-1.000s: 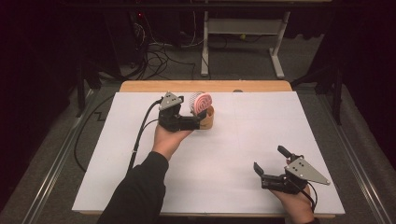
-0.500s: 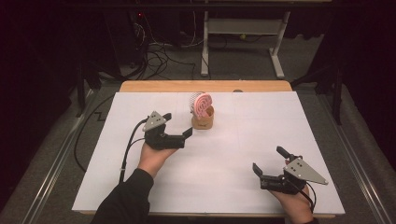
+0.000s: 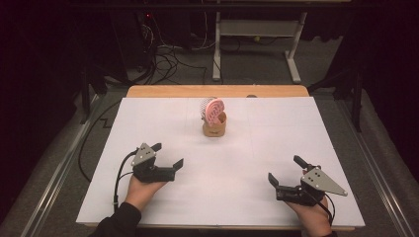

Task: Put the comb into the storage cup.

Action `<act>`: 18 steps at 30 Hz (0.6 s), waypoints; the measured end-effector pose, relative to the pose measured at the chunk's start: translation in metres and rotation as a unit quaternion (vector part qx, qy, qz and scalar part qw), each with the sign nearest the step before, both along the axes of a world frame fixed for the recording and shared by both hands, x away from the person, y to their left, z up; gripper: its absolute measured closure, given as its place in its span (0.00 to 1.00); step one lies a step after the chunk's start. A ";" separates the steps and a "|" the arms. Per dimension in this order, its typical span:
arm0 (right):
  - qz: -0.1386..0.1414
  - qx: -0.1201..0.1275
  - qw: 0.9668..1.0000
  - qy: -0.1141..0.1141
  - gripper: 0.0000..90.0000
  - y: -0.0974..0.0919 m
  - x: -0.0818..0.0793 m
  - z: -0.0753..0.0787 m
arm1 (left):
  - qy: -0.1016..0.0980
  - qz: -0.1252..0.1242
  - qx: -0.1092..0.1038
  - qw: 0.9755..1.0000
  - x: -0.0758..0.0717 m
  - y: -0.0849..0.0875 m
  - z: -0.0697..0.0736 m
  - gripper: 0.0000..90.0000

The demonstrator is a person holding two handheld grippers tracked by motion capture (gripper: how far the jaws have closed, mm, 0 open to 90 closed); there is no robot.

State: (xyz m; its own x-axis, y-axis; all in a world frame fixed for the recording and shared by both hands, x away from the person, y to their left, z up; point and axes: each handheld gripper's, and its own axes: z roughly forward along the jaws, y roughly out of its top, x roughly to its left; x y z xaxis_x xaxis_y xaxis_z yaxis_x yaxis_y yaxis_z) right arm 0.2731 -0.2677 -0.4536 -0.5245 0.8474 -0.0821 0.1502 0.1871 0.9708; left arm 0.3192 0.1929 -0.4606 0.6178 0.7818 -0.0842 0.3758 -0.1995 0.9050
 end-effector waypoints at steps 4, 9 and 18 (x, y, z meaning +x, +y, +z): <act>-0.002 -0.001 1.000 0.000 0.00 -0.001 -0.001 0.000 | -0.003 0.000 -0.005 1.000 -0.020 0.025 0.002 0.00; -0.013 -0.001 1.000 0.006 0.00 -0.003 -0.001 -0.002 | -0.040 0.009 -0.038 0.998 -0.048 0.055 0.007 0.00; -0.041 0.016 0.999 0.016 0.00 -0.005 -0.009 -0.001 | -0.047 0.003 -0.055 0.997 -0.049 0.070 0.004 0.00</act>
